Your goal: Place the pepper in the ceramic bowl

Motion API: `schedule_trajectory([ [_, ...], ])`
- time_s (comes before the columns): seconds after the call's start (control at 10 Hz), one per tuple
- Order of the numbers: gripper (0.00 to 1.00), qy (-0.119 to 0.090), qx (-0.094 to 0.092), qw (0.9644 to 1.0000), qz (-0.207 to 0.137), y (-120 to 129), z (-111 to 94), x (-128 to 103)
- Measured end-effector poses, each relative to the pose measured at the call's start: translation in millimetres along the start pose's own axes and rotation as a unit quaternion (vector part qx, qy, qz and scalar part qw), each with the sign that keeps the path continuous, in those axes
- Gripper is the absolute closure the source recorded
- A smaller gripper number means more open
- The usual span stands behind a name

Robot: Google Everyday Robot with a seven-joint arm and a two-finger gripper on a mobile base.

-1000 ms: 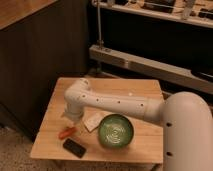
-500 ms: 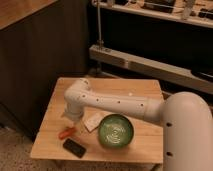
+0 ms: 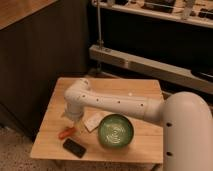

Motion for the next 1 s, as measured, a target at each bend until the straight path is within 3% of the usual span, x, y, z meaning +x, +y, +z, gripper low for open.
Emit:
schedule_trajectory([
  [0.4, 0.20, 0.000, 0.000, 1.0000, 0.000, -0.1, 0.2, -0.1],
  [1.0, 0.20, -0.011, -0.001, 0.9999, -0.007, -2.2, 16.5, -3.1],
])
